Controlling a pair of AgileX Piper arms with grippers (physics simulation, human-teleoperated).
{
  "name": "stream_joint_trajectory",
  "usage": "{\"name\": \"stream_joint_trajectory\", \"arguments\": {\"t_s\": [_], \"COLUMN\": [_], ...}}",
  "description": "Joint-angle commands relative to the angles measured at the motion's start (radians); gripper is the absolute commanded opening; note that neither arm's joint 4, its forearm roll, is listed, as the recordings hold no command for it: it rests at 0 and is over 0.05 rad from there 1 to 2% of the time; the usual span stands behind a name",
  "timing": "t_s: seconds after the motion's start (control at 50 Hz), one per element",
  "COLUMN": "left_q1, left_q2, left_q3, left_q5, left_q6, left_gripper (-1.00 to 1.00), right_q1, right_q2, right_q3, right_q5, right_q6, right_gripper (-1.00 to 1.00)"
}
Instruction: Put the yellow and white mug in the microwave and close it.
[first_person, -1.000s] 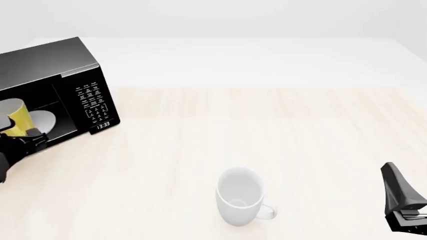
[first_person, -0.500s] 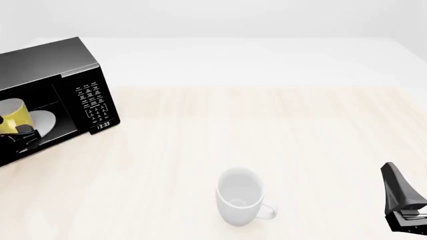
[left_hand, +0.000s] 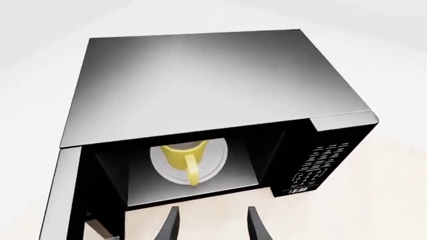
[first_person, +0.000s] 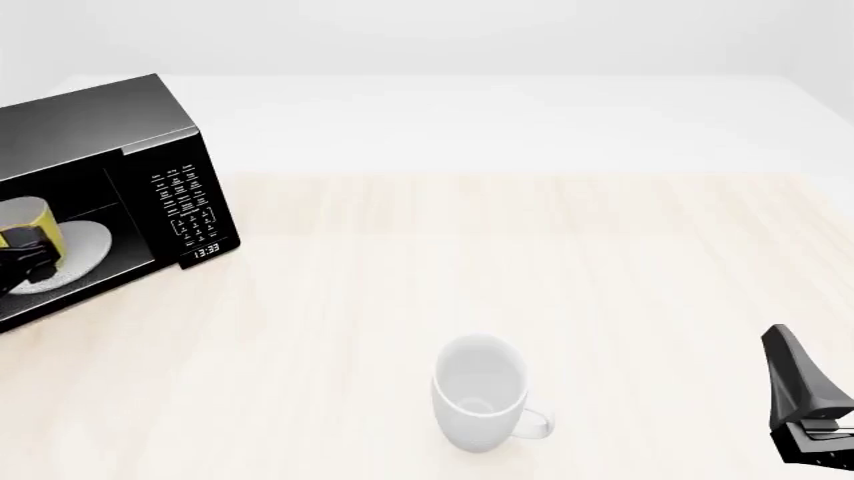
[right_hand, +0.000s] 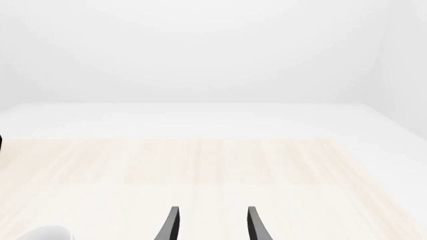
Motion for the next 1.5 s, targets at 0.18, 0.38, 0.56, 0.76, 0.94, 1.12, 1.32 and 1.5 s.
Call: {"name": "stream_joint_trajectory", "arguments": {"t_s": [0.18,0.38,0.56,0.76,0.94,1.12,1.32,1.5], "left_q1": [0.017,-0.007,0.01,0.021,0.053,0.079,0.137,0.194], "left_q2": [-0.188,-0.292,-0.348,-0.402,-0.458,-0.496,-0.506,-0.517], "left_q3": [-0.03,-0.051,-0.099,-0.144,-0.207,-0.258,-0.299,-0.331], "left_q5": [0.169,0.27,0.37,0.459,0.54,0.594,0.629,0.662], "left_q6": [-0.045,-0.065,-0.077,-0.07,-0.075,-0.078,-0.077,-0.087], "left_gripper": [1.0,1.0,1.0,1.0,1.0,1.0,1.0,1.0], "right_q1": [0.0,0.0,0.0,0.0,0.0,0.0,0.0,0.0], "right_q2": [-0.002,-0.002,-0.002,-0.002,-0.002,-0.002,-0.002,-0.002], "right_q3": [0.001,0.001,0.001,0.001,0.001,0.001,0.001,0.001], "right_q5": [0.001,0.001,0.001,0.001,0.001,0.001,0.001,0.001], "right_q6": [0.0,0.0,0.0,0.0,0.0,0.0,0.0,0.0], "right_gripper": [1.0,1.0,1.0,1.0,1.0,1.0,1.0,1.0]}}
